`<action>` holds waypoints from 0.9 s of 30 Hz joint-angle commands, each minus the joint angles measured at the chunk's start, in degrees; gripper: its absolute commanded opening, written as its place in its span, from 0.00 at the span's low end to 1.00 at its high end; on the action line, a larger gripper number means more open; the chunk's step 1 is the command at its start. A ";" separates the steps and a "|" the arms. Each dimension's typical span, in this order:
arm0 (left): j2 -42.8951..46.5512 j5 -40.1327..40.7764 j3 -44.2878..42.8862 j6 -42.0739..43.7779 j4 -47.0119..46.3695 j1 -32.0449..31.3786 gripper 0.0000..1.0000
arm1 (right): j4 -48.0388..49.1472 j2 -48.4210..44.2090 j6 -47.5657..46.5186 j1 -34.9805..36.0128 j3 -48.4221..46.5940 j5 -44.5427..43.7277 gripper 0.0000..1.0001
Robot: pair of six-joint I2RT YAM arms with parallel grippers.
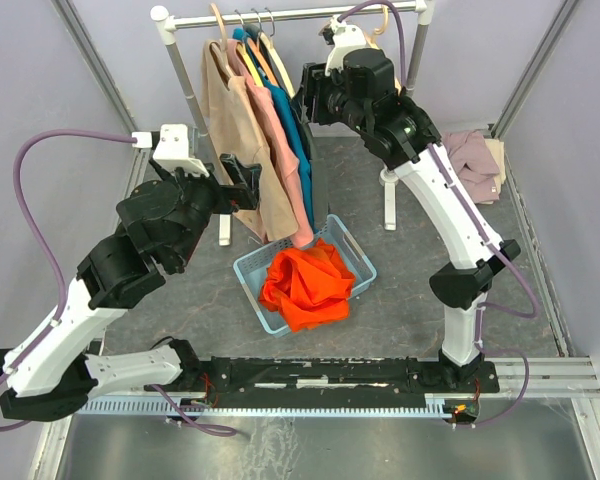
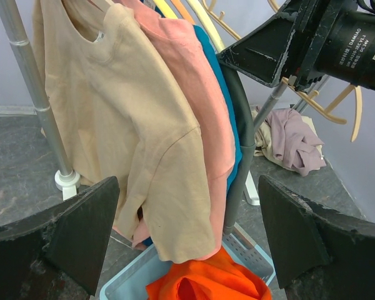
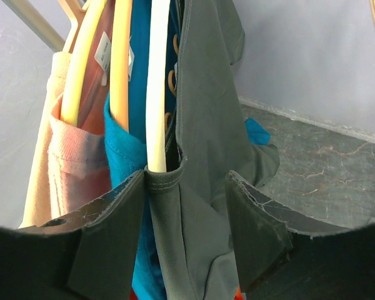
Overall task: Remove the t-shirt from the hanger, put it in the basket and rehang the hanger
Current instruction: Pick up the hanger from the clothesline.
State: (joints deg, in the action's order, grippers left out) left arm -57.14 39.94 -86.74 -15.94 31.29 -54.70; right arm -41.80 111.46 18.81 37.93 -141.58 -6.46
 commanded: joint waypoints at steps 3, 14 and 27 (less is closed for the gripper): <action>1.00 -0.22 -0.31 -0.84 -0.55 0.27 0.97 | 3.24 0.98 0.22 0.68 -2.73 -1.68 0.61; 2.29 0.05 1.53 -1.78 -0.44 0.25 0.97 | 6.33 2.73 -1.05 1.03 -2.78 -4.24 0.58; 2.44 1.39 1.41 -1.28 -0.75 0.17 0.97 | 8.03 5.79 -1.23 1.11 -5.90 -4.63 0.43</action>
State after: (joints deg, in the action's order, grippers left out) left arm -55.37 40.23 -85.06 -15.97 31.66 -54.70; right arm -36.88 117.21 18.24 38.68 -144.79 -9.65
